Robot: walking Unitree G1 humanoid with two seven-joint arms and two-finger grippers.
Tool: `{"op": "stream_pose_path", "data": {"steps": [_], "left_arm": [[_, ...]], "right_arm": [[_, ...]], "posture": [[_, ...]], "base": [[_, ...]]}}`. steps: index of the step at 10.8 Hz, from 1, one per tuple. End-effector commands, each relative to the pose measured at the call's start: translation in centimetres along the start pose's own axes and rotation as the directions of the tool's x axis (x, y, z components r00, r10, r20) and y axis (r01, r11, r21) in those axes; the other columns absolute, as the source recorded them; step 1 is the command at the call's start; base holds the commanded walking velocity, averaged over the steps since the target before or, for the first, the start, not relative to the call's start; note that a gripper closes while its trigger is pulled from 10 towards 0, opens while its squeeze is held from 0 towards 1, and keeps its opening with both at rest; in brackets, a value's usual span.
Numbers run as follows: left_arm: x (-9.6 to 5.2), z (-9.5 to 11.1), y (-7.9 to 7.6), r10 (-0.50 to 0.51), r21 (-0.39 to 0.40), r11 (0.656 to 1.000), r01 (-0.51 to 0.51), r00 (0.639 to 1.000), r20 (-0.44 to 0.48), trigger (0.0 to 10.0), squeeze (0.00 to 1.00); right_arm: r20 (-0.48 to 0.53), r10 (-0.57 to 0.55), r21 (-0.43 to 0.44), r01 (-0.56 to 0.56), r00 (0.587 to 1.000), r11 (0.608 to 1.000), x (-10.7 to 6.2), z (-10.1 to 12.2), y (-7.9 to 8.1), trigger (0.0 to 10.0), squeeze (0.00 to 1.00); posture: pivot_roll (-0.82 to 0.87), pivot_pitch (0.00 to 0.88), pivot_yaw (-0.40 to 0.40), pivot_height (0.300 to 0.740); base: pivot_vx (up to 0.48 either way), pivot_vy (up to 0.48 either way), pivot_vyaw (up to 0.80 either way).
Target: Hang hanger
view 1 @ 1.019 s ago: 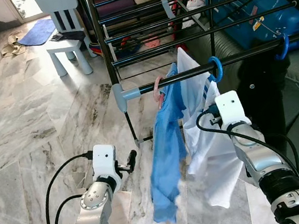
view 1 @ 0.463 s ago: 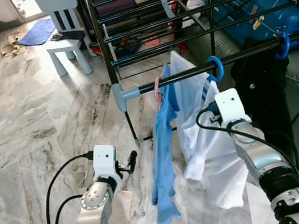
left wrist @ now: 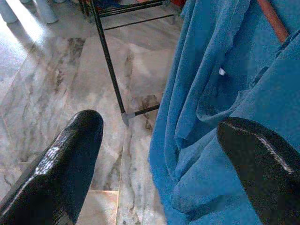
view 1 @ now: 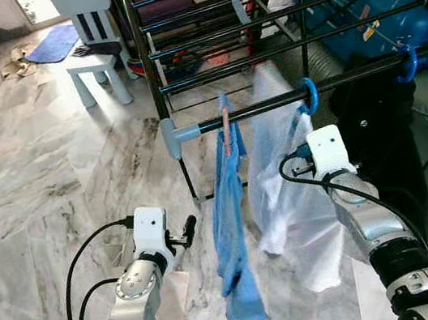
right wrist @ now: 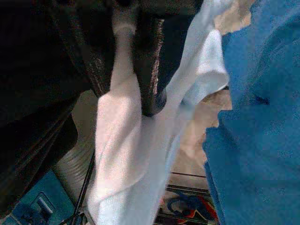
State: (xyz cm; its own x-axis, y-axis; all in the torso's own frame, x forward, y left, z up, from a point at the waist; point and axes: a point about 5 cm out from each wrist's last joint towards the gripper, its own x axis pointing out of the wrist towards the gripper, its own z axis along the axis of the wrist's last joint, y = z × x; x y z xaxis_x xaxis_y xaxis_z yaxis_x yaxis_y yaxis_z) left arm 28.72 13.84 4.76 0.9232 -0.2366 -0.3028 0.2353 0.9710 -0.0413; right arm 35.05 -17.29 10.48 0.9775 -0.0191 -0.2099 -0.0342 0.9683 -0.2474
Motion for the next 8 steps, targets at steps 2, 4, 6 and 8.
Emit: {"op": "stream_pose_path", "data": {"steps": [2, 4, 6, 8], "left_arm": [[-0.2, -0.5, 0.3, 0.012, 0.013, 1.0, -0.012, 1.0, -0.027, 10.0, 0.0], [-0.1, -0.4, 0.4, 0.015, 0.016, 1.0, -0.015, 1.0, -0.026, 10.0, 0.0], [-0.1, -0.4, 0.4, 0.023, 0.013, 1.0, -0.022, 0.999, -0.024, 10.0, 0.0], [-0.1, -0.3, 0.6, 0.03, 0.016, 0.999, -0.03, 0.999, -0.021, 10.0, 0.0]], "right_arm": [[0.006, -0.006, 0.02, 0.006, 1.0, 1.0, -0.1, 0.2, -0.2, 0.0, 0.0], [0.066, -0.017, 0.009, 0.016, 0.998, 1.0, -0.3, 1.0, -0.3, 0.0, 0.0], [0.155, -0.055, 0.01, 0.054, 0.986, 0.998, -0.9, 2.3, -0.9, 1.2, 0.0], [0.202, -0.066, 0.008, 0.065, 0.977, 0.998, -3.4, 1.3, -1.6, 8.8, 0.0]], "posture": [[-0.08, 0.151, 0.048, 0.74], [-0.08, 0.147, 0.048, 0.74], [-0.08, 0.144, 0.043, 0.74], [-0.08, 0.141, 0.038, 0.74]], "base": [[0.0, 0.0, 0.0], [0.0, 0.0, 0.0], [0.0, 0.0, 0.0], [0.0, 0.0, 0.0]]}}
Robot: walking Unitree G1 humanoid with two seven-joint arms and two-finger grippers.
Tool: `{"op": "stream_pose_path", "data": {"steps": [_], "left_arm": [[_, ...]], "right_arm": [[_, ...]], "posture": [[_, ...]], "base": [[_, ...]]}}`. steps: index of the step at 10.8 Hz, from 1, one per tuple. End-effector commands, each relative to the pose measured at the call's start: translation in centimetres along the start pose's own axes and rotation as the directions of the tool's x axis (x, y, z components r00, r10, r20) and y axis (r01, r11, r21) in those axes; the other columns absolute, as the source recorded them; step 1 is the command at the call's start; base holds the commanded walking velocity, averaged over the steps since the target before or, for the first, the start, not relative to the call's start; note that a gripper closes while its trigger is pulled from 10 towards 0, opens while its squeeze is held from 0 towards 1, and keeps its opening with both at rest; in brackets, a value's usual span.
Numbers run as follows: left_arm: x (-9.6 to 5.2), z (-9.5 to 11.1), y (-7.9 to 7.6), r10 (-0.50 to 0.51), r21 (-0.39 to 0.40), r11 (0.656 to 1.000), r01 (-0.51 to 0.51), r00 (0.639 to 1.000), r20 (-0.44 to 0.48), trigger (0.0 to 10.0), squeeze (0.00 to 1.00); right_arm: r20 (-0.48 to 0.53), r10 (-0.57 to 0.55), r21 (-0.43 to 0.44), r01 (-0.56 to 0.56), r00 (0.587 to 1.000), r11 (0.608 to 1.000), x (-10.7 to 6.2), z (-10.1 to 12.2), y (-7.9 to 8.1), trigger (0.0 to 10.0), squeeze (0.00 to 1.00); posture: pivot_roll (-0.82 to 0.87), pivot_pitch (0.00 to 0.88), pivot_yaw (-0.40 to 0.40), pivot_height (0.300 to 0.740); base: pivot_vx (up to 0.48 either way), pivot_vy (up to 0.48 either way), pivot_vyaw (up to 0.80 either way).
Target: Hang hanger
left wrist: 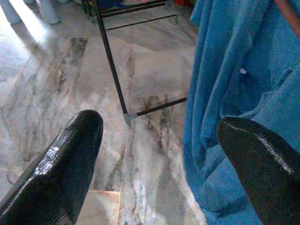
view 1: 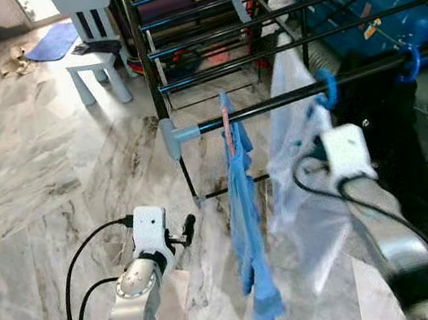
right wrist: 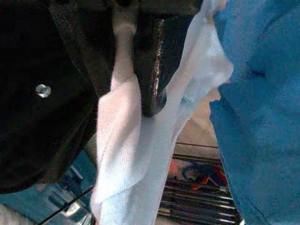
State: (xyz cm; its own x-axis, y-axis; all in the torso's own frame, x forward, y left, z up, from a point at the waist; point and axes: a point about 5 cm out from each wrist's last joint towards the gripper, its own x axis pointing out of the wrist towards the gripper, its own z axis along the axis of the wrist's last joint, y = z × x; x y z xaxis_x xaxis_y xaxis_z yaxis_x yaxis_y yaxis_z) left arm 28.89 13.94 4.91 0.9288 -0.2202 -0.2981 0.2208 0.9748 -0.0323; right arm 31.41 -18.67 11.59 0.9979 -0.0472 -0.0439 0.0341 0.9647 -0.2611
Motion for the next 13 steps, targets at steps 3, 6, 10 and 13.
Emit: {"op": "stream_pose_path", "data": {"steps": [3, 6, 10, 13], "left_arm": [[-0.1, 0.3, 0.3, 0.019, 0.001, 1.0, -0.019, 0.999, 0.026, 10.0, 0.0], [0.1, 2.5, -0.7, 0.019, -0.01, 1.0, -0.018, 0.994, 0.112, 10.0, 0.0], [0.2, 3.5, -1.7, -0.005, 0.006, 1.0, 0.004, 0.992, 0.128, 10.0, 0.0], [0.3, 3.6, -2.3, -0.011, 0.006, 1.0, 0.01, 0.992, 0.128, 10.0, 0.0]], "right_arm": [[-0.055, 0.027, 0.019, -0.026, 0.998, 0.999, -3.1, -2.2, 0.9, 10.0, 0.0], [-0.076, 0.044, 0.053, -0.04, 0.996, 0.998, -3.7, -2.3, 1.5, 10.0, 0.0], [-0.078, 0.054, 0.066, -0.049, 0.995, 0.997, -3.3, -2.1, 1.4, 10.0, 0.0], [-0.091, 0.063, 0.078, -0.056, 0.994, 0.995, -3.4, -2.2, 1.6, 10.0, 0.0]], "posture": [[-0.08, 0.139, 0.045, 0.74], [-0.08, 0.138, 0.041, 0.74], [-0.07, 0.124, 0.036, 0.74], [-0.07, 0.132, 0.033, 0.74]], "base": [[0.0, 0.0, 0.0], [0.0, 0.0, 0.0], [0.0, 0.0, 0.0], [-0.114, 0.0, 0.0]]}}
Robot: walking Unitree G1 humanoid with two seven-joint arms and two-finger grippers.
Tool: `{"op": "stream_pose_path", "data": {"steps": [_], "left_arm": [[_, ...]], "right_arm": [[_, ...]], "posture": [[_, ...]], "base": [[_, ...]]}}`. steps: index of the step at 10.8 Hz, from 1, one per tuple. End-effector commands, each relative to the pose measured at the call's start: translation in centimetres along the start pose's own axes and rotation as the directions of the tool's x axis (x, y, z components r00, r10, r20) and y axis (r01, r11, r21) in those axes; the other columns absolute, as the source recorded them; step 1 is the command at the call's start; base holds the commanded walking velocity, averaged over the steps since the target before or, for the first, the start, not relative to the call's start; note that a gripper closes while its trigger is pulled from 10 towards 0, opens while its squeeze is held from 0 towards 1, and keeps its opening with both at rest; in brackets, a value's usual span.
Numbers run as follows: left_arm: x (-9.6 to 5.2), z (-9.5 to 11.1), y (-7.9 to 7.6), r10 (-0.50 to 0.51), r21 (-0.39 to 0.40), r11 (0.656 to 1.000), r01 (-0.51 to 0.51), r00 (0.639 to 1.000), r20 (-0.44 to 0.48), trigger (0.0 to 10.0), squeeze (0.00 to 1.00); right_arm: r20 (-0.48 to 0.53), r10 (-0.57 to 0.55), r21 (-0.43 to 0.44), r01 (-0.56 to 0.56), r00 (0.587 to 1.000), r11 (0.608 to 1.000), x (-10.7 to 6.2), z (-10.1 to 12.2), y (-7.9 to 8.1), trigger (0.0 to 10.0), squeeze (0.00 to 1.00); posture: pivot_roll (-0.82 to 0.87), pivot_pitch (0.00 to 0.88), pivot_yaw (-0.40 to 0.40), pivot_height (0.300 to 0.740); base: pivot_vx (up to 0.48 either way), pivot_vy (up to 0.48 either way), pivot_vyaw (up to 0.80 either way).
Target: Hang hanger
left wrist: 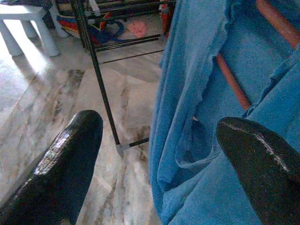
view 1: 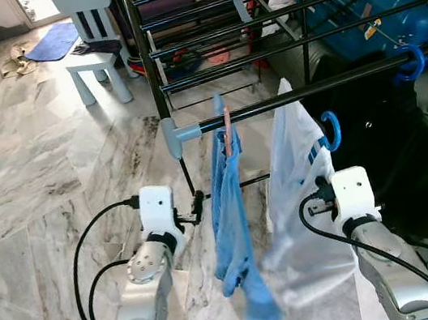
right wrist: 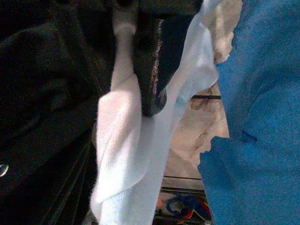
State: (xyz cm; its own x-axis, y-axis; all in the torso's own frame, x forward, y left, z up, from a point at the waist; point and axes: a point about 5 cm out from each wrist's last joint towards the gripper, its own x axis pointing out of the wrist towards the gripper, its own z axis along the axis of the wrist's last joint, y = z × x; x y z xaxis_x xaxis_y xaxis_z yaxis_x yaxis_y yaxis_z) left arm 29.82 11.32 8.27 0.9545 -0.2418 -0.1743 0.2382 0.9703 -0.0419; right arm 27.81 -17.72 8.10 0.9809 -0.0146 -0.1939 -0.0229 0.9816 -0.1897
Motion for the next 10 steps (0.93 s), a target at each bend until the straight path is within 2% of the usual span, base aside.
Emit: {"op": "stream_pose_path", "data": {"steps": [1, 10], "left_arm": [[-0.21, 0.14, 0.04, 0.0, 0.017, 1.0, 0.0, 1.0, 0.005, 10.0, 0.0], [-0.43, -0.07, -0.36, -0.016, 0.02, 1.0, 0.016, 1.0, -0.016, 10.0, 0.0]], "right_arm": [[0.044, 0.001, 0.009, -0.002, 0.999, 1.0, -0.06, 1.05, 0.12, 10.0, 0.0], [0.011, 0.033, 0.023, -0.033, 0.999, 0.999, 0.2, 0.78, 0.9, 10.0, 0.0]], "posture": [[-0.07, 0.134, 0.032, 0.74], [-0.07, 0.145, 0.032, 0.74]], "base": [[-0.341, 0.0, 0.0], [-0.39, 0.0, 0.0]]}}
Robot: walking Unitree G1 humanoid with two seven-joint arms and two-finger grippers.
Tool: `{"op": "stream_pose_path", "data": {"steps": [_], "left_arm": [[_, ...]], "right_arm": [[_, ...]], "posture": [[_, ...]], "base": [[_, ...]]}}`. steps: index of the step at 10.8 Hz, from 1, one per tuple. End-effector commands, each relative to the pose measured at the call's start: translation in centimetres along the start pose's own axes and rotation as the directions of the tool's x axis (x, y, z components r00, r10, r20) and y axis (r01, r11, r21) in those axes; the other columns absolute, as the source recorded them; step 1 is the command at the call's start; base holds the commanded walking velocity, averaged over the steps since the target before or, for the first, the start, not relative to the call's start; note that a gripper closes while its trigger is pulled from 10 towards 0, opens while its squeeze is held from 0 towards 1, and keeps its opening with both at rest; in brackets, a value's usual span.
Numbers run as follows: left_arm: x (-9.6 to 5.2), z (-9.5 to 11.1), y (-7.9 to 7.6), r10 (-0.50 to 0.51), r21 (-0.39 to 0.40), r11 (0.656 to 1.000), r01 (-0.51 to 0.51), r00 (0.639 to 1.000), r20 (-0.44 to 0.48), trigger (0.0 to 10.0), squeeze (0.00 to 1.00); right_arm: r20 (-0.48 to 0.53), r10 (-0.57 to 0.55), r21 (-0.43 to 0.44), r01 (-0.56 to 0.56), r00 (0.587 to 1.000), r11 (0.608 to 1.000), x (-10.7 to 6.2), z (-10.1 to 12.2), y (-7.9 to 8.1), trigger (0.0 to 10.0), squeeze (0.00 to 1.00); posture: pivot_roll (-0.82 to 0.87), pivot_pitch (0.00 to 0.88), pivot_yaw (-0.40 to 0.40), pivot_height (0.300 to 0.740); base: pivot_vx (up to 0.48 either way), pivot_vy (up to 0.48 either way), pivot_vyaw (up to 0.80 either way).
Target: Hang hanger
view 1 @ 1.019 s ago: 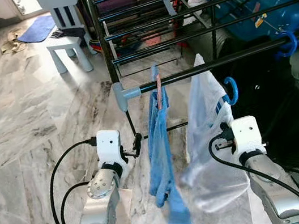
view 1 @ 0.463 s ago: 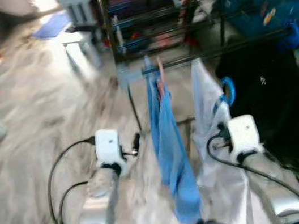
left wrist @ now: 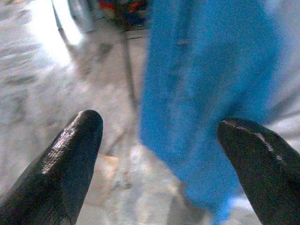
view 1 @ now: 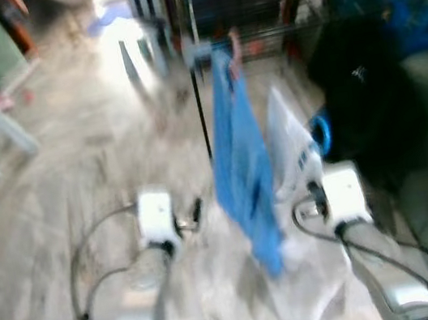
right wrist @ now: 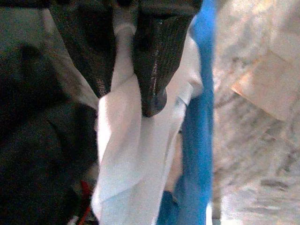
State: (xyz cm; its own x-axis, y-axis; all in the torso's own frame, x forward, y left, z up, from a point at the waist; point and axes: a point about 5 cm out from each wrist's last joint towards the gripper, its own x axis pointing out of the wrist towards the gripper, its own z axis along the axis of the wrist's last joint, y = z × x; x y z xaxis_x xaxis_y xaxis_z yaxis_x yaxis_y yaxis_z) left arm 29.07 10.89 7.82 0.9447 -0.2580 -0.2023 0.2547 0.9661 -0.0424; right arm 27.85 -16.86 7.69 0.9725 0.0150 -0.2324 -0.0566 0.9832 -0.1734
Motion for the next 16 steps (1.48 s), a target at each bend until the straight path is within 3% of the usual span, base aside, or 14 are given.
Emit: {"op": "stream_pose_path", "data": {"steps": [1, 9, 16], "left_arm": [[0.1, 0.4, 0.2, 0.0, 0.019, 1.0, 0.0, 1.0, 0.011, 10.0, 0.0], [0.1, 0.8, 0.4, -0.004, 0.008, 1.0, 0.003, 1.0, 0.028, 10.0, 0.0], [0.2, 1.1, -0.3, -0.037, 0.008, 0.999, 0.037, 0.999, 0.039, 10.0, 0.0]], "right_arm": [[0.045, -0.001, 0.013, 0.001, 0.999, 1.0, 0.1, 1.1, 0.1, 10.0, 0.0], [0.059, 0.025, -0.001, -0.025, 0.998, 1.0, 0.4, 1.6, 0.6, 10.0, 0.0], [0.082, 0.084, -0.008, -0.083, 0.993, 0.996, 0.4, 2.2, 1.5, 10.0, 0.0]], "posture": [[-0.07, 0.147, 0.032, 0.74], [-0.06, 0.172, 0.036, 0.74], [-0.08, 0.2, 0.03, 0.74]], "base": [[-0.345, 0.0, 0.0], [-0.037, 0.0, 0.0], [0.0, 0.0, 0.8]]}}
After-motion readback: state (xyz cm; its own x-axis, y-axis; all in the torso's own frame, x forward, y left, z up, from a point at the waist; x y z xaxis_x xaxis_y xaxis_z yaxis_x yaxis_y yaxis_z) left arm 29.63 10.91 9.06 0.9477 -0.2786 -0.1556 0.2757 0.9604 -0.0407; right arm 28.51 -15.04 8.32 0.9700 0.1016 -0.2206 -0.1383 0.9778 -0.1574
